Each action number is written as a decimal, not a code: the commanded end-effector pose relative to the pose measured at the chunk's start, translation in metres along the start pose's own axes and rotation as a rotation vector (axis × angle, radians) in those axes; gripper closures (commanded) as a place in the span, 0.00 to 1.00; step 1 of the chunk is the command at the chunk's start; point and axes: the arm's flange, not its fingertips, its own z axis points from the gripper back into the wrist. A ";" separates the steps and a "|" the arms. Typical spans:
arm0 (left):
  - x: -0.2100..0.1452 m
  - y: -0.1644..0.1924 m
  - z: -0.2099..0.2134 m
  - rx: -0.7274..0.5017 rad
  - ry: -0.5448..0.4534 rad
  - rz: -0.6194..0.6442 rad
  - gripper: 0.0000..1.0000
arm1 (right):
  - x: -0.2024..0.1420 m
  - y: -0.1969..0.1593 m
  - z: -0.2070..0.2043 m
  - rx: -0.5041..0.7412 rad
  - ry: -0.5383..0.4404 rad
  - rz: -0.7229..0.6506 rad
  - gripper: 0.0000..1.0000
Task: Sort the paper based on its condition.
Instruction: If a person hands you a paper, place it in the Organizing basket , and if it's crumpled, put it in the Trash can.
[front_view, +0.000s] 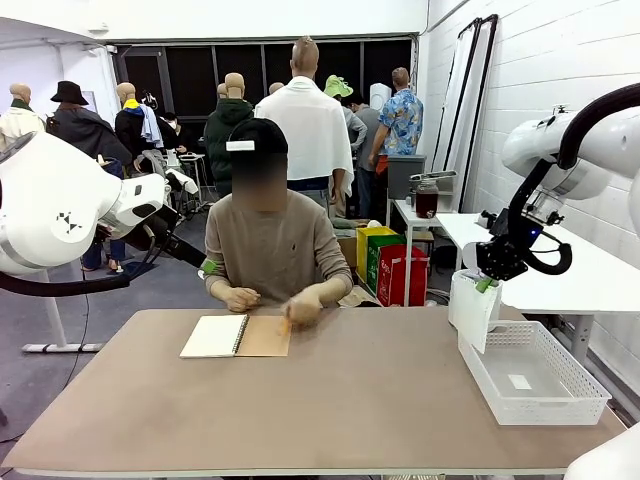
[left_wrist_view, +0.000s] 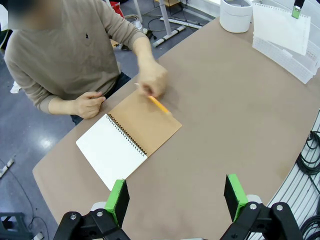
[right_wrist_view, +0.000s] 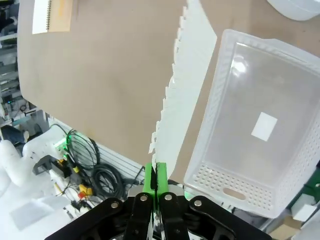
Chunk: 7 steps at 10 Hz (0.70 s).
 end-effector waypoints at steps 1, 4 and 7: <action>-0.001 0.001 0.000 -0.007 0.000 0.003 0.00 | 0.001 0.000 -0.007 0.040 0.008 0.004 1.00; -0.001 0.001 0.000 -0.007 0.000 0.003 0.00 | -0.011 -0.006 0.003 -0.031 -0.045 0.018 1.00; -0.001 0.001 0.000 -0.007 0.000 0.003 0.00 | -0.041 -0.031 0.017 -0.113 -0.138 0.002 1.00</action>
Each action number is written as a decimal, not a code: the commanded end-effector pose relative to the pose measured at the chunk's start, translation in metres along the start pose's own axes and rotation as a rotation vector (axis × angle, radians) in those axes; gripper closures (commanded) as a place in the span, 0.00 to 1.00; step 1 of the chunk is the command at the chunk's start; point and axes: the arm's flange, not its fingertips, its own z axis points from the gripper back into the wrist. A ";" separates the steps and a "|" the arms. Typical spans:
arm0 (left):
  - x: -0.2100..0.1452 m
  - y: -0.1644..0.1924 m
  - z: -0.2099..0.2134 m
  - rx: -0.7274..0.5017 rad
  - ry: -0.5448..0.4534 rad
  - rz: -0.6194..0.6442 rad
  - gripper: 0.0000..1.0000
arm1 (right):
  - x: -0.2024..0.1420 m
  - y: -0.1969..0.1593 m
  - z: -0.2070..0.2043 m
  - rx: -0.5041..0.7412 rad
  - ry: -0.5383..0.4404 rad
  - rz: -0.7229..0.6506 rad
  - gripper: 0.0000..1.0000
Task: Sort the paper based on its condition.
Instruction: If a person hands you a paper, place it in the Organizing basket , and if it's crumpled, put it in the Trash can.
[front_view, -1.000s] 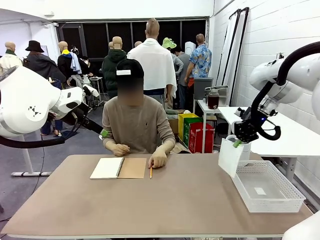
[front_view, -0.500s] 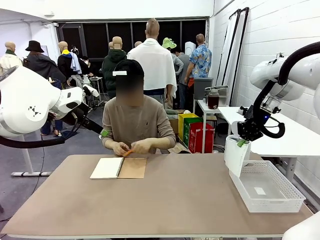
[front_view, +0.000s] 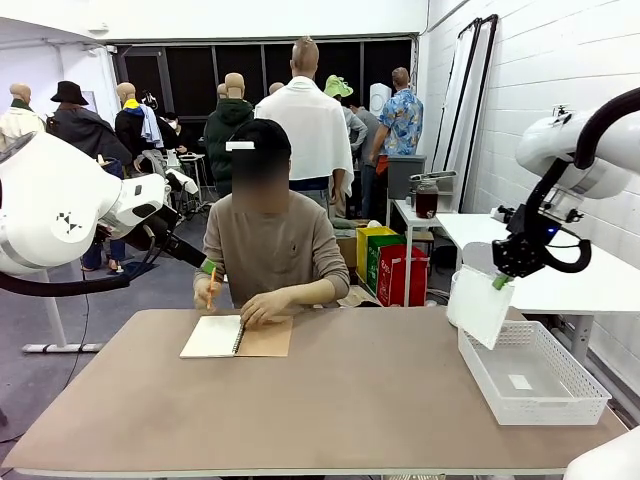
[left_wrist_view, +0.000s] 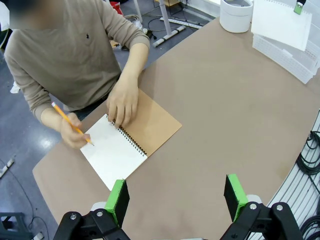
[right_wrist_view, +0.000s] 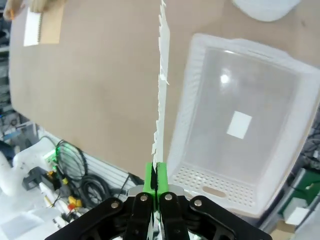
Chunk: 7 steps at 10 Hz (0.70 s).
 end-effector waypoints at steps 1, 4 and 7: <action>-0.001 0.001 0.000 -0.007 0.000 0.003 0.00 | -0.025 -0.016 -0.010 -0.052 -0.047 -0.001 1.00; -0.001 0.001 0.000 -0.007 0.000 0.003 0.00 | -0.036 -0.036 -0.028 -0.032 -0.057 -0.046 1.00; -0.001 0.001 0.000 -0.007 0.000 0.003 0.00 | -0.037 -0.046 -0.060 0.019 -0.062 -0.103 1.00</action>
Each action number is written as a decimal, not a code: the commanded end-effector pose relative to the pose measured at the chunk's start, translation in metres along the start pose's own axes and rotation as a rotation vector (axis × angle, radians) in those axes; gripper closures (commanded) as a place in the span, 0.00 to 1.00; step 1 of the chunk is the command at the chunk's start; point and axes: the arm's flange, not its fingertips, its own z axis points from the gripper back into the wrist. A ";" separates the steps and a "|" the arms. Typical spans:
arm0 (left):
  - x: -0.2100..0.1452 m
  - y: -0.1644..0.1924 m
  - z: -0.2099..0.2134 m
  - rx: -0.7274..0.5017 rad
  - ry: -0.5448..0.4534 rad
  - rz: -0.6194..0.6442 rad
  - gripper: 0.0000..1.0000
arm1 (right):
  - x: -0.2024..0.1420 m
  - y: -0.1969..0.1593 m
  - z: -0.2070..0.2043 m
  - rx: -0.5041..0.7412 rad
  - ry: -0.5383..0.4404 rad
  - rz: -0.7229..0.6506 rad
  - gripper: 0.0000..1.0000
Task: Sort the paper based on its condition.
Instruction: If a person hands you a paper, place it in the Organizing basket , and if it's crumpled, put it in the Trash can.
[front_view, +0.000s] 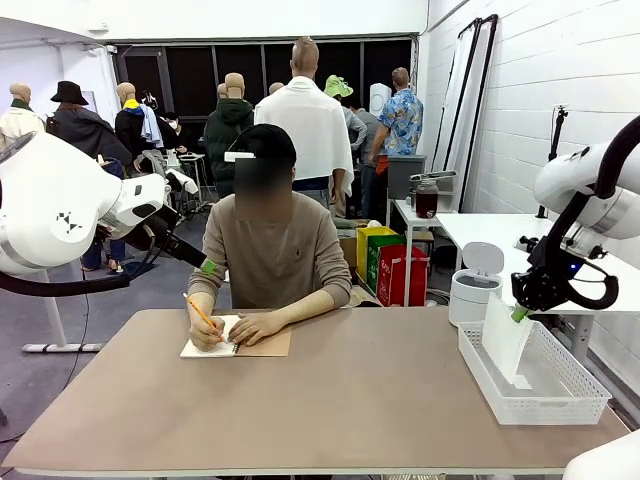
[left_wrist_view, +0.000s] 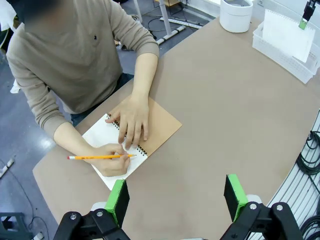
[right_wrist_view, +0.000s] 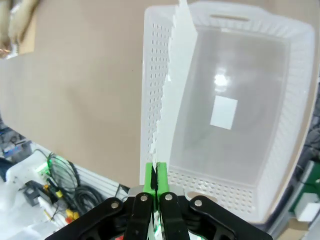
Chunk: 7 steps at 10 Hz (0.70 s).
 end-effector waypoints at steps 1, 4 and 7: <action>-0.001 0.001 0.000 -0.007 0.000 0.003 0.00 | -0.001 0.002 -0.017 0.032 -0.024 -0.016 1.00; -0.001 0.001 0.000 -0.007 0.000 0.003 0.00 | -0.011 -0.001 -0.031 -0.025 0.024 -0.084 1.00; -0.001 0.001 0.000 -0.007 0.000 0.003 0.00 | -0.018 -0.008 -0.043 -0.113 0.035 -0.118 1.00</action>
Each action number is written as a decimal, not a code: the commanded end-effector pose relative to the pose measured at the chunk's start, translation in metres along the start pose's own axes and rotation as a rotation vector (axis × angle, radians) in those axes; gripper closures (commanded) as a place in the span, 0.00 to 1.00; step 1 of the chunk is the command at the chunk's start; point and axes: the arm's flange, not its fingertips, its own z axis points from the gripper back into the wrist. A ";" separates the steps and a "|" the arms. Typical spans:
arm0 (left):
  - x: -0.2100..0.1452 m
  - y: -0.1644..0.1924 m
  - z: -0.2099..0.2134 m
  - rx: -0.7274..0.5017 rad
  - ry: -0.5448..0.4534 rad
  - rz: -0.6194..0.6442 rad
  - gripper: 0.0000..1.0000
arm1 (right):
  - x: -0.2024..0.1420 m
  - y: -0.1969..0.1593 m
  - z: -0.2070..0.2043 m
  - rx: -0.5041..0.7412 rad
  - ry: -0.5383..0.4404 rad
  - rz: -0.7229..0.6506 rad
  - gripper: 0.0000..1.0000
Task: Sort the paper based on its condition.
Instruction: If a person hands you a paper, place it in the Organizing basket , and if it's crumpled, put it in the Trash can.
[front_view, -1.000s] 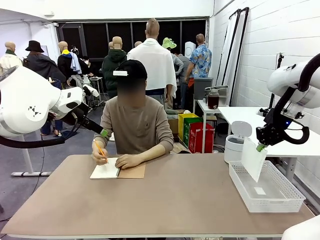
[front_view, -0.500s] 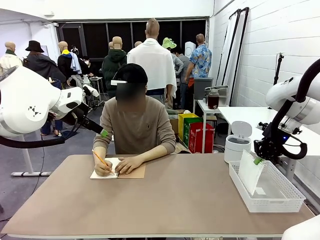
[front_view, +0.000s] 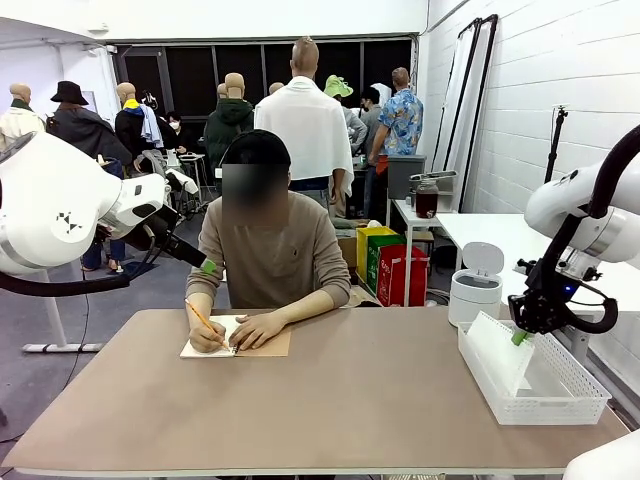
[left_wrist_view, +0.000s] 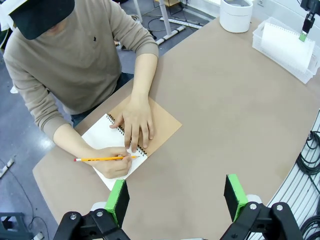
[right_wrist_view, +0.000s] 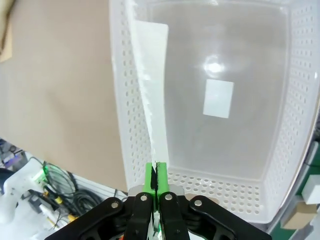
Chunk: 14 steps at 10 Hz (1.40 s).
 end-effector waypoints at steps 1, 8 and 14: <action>-0.001 0.001 0.000 -0.007 0.000 0.003 0.00 | -0.006 -0.002 -0.008 -0.078 -0.022 -0.063 1.00; -0.001 0.001 0.000 -0.007 0.000 0.003 0.00 | -0.020 -0.009 -0.020 -0.210 -0.020 -0.153 1.00; -0.001 0.001 0.000 -0.007 0.000 0.003 0.00 | -0.017 -0.003 -0.024 -0.249 0.073 -0.204 0.06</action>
